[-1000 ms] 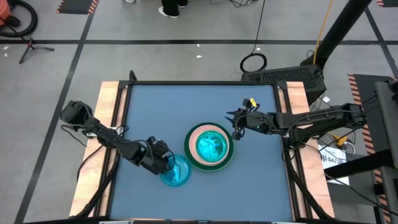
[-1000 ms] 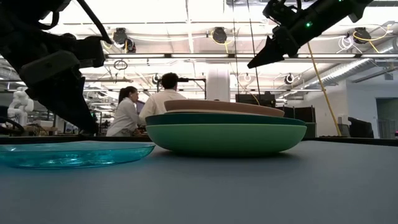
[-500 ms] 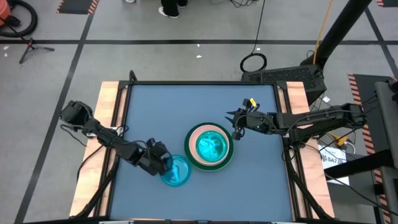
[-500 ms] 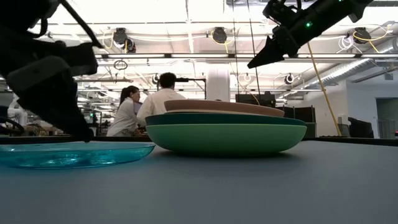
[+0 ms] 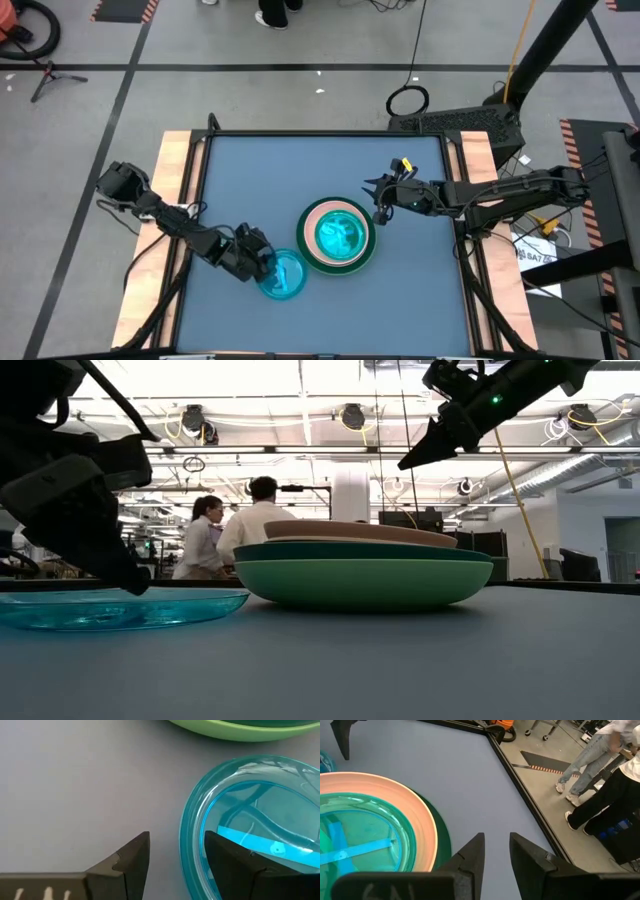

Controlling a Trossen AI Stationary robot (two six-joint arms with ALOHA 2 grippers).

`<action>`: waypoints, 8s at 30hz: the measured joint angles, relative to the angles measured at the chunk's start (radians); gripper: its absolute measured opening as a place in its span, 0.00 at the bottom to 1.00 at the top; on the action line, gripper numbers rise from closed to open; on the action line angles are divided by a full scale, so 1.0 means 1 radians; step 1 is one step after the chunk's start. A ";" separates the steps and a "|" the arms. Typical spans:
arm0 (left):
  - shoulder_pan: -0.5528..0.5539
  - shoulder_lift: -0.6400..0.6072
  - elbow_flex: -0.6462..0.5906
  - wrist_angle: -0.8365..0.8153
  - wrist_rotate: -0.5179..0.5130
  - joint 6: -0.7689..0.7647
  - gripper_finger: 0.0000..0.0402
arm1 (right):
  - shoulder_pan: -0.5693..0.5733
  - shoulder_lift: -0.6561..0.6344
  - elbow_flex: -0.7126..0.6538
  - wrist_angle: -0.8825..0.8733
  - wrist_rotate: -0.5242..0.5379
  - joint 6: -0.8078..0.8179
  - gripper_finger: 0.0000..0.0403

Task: Stack plastic plates
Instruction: Stack the blue plate on top of the blue plate, then return to home position

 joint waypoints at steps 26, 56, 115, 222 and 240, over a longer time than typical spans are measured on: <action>0.006 0.000 0.000 -0.002 0.042 0.005 0.17 | 0.000 0.000 0.000 0.000 0.000 0.000 0.21; 0.006 -0.211 0.000 -0.126 0.024 0.057 0.01 | 0.000 0.000 0.000 0.000 0.000 0.000 0.21; 0.447 -0.044 0.458 -0.077 0.084 0.450 0.01 | 0.000 0.000 0.000 -0.018 0.000 -0.015 0.21; 0.624 -0.548 0.458 -0.326 0.138 0.931 0.32 | -0.231 0.001 0.000 0.200 -0.248 -0.120 0.21; 0.577 -0.690 0.456 -0.509 0.143 0.831 0.32 | -0.305 -0.063 -0.001 0.286 -0.602 -0.245 0.21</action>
